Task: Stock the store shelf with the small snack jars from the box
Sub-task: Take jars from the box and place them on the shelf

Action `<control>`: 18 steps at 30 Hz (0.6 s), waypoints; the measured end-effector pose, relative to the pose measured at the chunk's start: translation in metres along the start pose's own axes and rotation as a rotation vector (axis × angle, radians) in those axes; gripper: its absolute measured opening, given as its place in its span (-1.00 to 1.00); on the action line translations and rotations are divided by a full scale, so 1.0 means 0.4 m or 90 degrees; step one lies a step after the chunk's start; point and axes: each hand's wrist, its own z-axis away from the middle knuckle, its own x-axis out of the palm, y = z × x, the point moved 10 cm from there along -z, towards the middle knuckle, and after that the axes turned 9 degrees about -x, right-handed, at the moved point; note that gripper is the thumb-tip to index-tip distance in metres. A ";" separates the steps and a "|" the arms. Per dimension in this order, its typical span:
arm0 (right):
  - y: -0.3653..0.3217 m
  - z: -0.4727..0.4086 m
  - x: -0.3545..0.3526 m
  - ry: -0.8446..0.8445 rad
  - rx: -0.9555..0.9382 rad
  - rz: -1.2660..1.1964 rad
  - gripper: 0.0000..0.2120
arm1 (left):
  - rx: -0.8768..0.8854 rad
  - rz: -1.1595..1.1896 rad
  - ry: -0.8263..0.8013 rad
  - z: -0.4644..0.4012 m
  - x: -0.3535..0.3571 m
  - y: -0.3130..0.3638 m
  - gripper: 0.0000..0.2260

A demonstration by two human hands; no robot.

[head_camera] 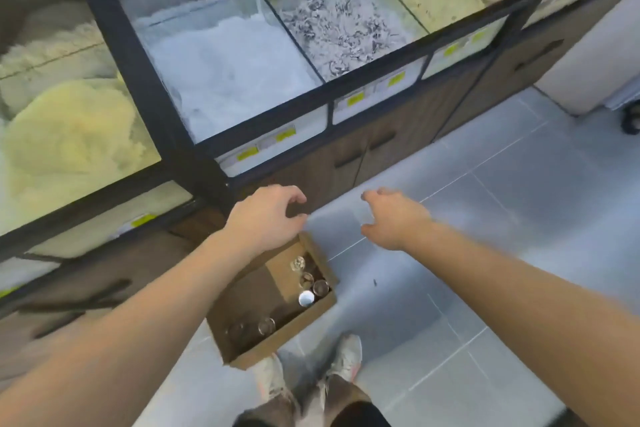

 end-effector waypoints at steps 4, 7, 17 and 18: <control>0.011 -0.152 0.187 -0.067 -0.001 0.011 -0.46 | -0.034 -0.018 -0.025 -0.144 0.150 -0.114 -0.66; 0.025 -0.273 0.336 -0.090 0.000 -0.026 -0.47 | -0.070 0.002 -0.037 -0.230 0.282 -0.212 -0.71; 0.056 -0.659 0.950 -0.110 0.062 -0.244 -0.52 | -0.150 0.078 -0.135 -0.472 0.948 -0.570 -0.72; 0.065 -0.691 1.014 -0.116 0.066 -0.251 -0.53 | -0.149 0.073 -0.142 -0.486 1.015 -0.599 -0.73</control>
